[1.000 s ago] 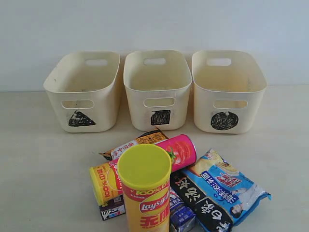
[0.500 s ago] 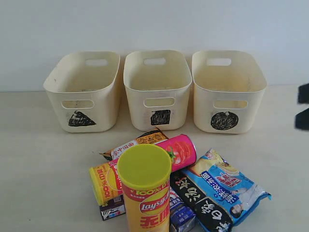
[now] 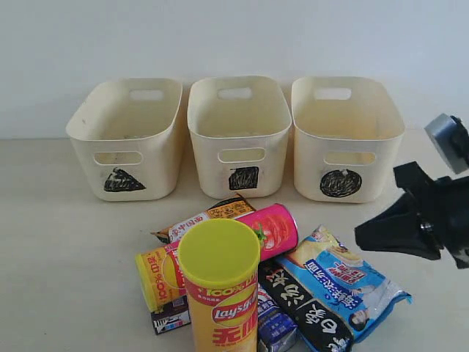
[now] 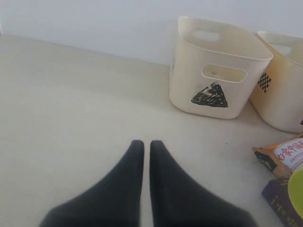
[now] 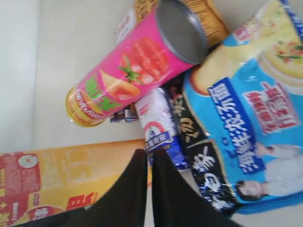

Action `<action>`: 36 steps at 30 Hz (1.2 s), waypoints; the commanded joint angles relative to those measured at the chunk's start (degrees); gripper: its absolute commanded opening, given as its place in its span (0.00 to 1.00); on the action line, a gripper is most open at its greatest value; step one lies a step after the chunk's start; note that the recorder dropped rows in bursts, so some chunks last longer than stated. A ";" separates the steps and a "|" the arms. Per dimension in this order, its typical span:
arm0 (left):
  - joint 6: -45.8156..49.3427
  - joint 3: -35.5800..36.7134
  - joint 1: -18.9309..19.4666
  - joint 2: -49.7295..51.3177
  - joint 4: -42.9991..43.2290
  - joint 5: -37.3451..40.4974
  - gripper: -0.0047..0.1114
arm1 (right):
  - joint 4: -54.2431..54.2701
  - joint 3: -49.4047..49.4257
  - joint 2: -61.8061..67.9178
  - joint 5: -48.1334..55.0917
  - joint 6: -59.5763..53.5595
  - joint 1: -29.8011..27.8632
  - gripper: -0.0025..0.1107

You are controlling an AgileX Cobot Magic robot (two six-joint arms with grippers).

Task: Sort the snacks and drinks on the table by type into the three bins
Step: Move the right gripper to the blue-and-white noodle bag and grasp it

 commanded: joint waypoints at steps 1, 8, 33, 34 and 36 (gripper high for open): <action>-0.28 -0.25 -0.06 -0.23 0.15 -0.78 0.07 | 0.93 4.46 1.08 0.57 -3.44 -8.96 0.02; -0.28 -0.25 -0.06 -0.23 0.15 -0.78 0.07 | 1.19 7.13 5.67 1.25 -5.95 -16.51 0.05; -0.28 -0.25 -0.06 -0.23 0.15 -0.78 0.07 | 10.94 7.03 23.19 -4.57 -16.58 -14.19 0.79; -0.28 -0.25 -0.06 -0.23 0.15 -0.78 0.07 | 10.94 6.91 23.56 -6.14 -16.96 -11.60 0.80; -0.28 -0.25 -0.06 -0.23 0.15 -0.78 0.07 | 11.73 6.91 24.58 -9.45 -17.66 -7.35 0.80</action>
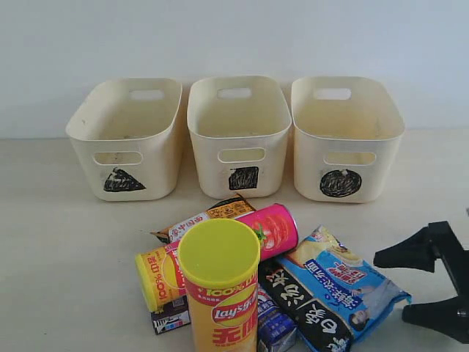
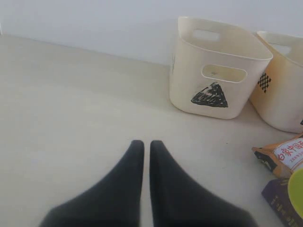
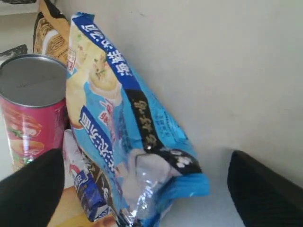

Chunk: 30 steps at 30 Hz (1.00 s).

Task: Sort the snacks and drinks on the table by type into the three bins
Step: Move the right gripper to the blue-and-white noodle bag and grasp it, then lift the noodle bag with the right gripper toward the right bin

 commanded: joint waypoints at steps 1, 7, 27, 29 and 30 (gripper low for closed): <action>-0.28 -0.25 -0.06 -0.23 0.15 -0.78 0.07 | 0.77 0.10 2.24 -7.42 -2.53 7.23 0.80; -0.28 -0.25 -0.06 -0.23 0.15 -0.78 0.07 | 9.16 -1.61 4.99 -12.56 -7.15 15.25 0.80; -0.28 -0.25 -0.06 -0.23 0.15 -0.78 0.07 | 14.68 -4.41 4.88 -16.46 -13.95 17.11 0.02; -0.28 -0.25 -0.06 -0.23 0.15 -0.78 0.07 | 14.68 -4.41 4.88 -16.12 -14.07 17.11 0.02; -0.28 -0.25 -0.06 -0.23 0.15 -0.78 0.07 | 14.68 -4.41 4.88 -15.59 -14.19 17.11 0.02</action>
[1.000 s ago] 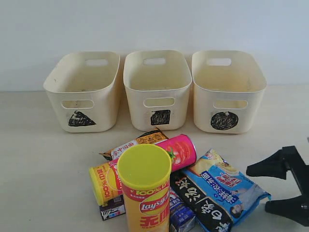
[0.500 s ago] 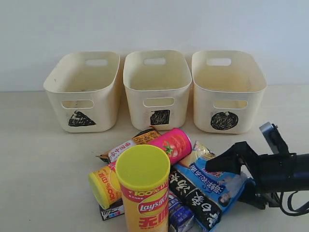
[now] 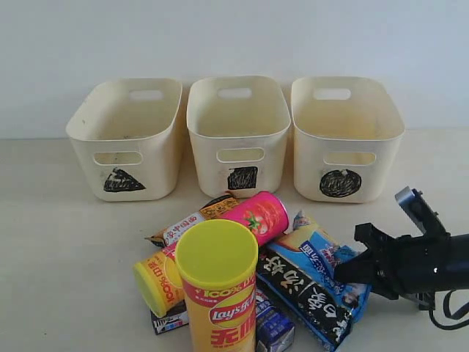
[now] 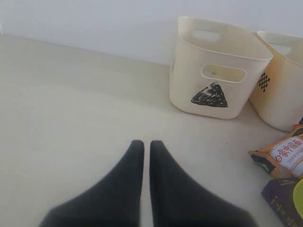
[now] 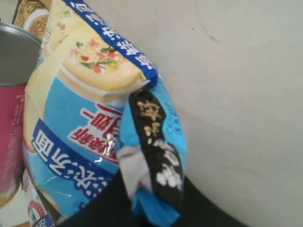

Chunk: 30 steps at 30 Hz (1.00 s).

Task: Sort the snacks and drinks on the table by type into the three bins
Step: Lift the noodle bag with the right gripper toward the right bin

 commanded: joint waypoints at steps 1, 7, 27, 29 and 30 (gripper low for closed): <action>-0.28 -0.25 -0.06 -0.23 0.15 -0.78 0.07 | -0.58 0.15 1.11 -4.87 -1.77 -0.11 0.02; -0.28 -0.25 -0.06 -0.23 0.15 -0.78 0.07 | -1.03 0.29 -2.65 -3.83 -2.47 -0.11 0.02; -0.28 -0.25 -0.06 -0.23 0.15 -0.78 0.07 | -3.56 0.29 -25.60 6.01 6.66 -0.26 0.02; -0.28 -0.25 -0.06 -0.23 0.15 -0.78 0.07 | -3.79 0.18 -27.49 5.60 7.01 -0.26 0.02; -0.28 -0.25 -0.06 -0.23 0.15 -0.78 0.07 | -3.79 0.18 -28.51 5.19 7.39 -0.26 0.02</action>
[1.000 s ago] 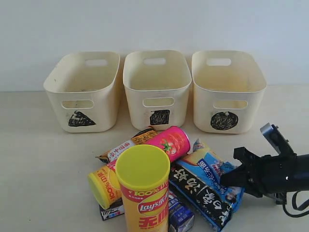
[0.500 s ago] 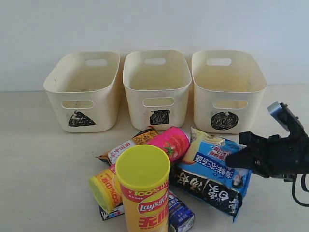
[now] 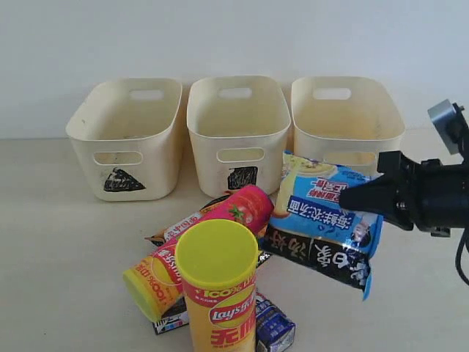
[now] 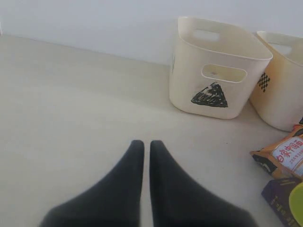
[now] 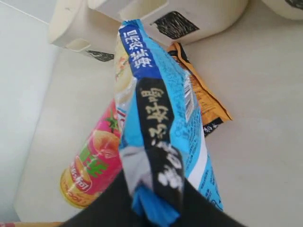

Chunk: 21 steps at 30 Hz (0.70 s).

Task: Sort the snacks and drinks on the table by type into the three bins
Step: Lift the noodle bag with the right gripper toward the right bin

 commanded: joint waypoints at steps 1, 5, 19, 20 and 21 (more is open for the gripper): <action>-0.28 -0.25 -0.06 -0.23 0.15 -0.78 0.07 | -0.06 -0.11 -5.05 0.52 1.65 -0.29 0.02; -0.28 -0.25 -0.06 -0.23 0.15 -0.78 0.07 | -0.06 -0.33 -8.66 -1.66 2.21 -0.29 0.02; -0.28 -0.25 -0.06 -0.23 0.15 -0.78 0.07 | -10.54 -18.58 -10.77 -15.07 11.38 -0.29 0.02; -0.28 -0.25 -0.06 -0.23 0.15 -0.78 0.07 | -12.20 -19.28 -10.77 -17.03 12.03 -0.29 0.02; -0.28 -0.25 -0.06 -0.23 0.15 -0.78 0.07 | -13.56 -19.81 -10.77 -19.04 12.61 -0.29 0.02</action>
